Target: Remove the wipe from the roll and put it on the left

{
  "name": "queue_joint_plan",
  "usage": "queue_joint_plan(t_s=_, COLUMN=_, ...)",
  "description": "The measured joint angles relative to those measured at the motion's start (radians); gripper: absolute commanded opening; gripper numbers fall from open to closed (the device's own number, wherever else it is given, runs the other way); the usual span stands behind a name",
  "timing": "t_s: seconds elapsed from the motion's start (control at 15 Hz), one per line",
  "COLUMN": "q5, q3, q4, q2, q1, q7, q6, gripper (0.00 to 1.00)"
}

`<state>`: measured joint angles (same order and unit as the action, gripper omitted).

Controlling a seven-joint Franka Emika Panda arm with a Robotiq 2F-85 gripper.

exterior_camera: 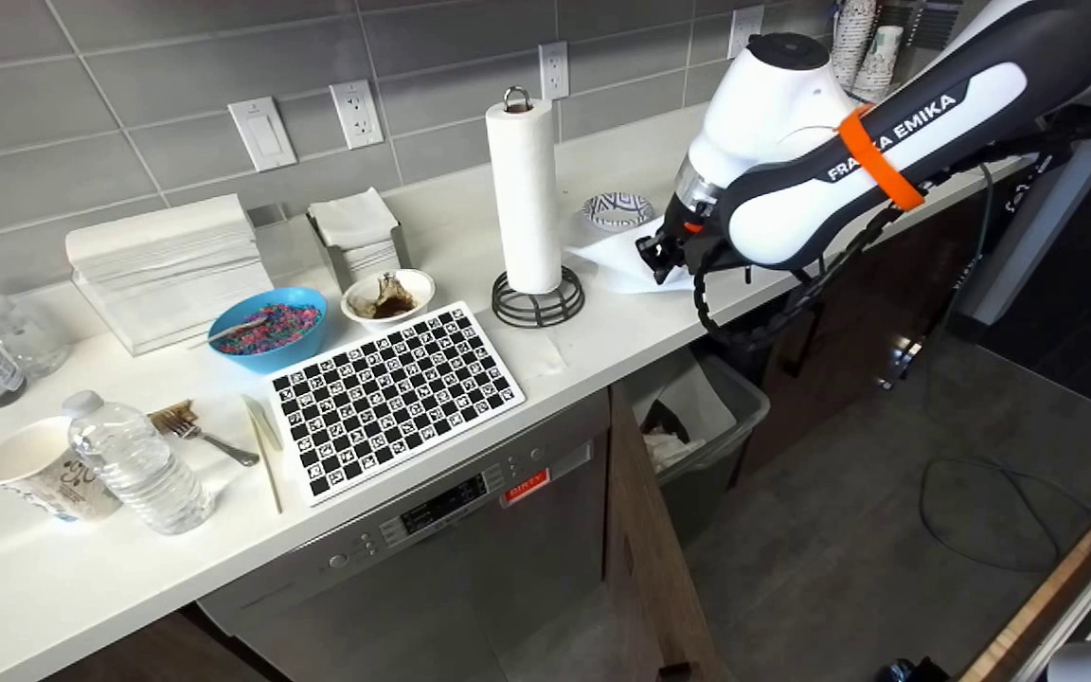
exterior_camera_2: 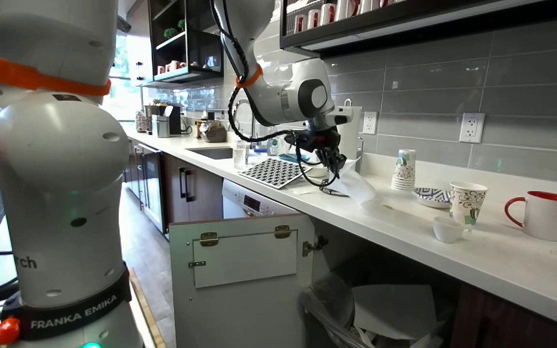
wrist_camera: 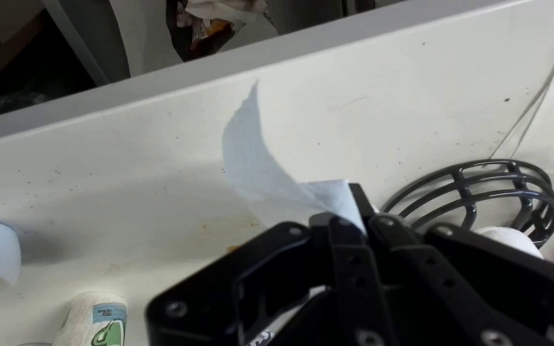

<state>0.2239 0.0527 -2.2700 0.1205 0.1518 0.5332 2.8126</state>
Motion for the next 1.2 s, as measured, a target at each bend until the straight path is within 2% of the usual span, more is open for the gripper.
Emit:
queue_joint_plan(t_s=0.87, q5=-0.075, q3=-0.017, q4=-0.083, q2=-0.041, q1=-0.011, q7=-0.001, q6=-0.001, gripper=0.00)
queue_joint_plan(t_s=1.2, q5=-0.137, q3=-0.041, q4=-0.100, q2=-0.041, q1=-0.017, q7=-0.010, q6=-0.059, gripper=0.00)
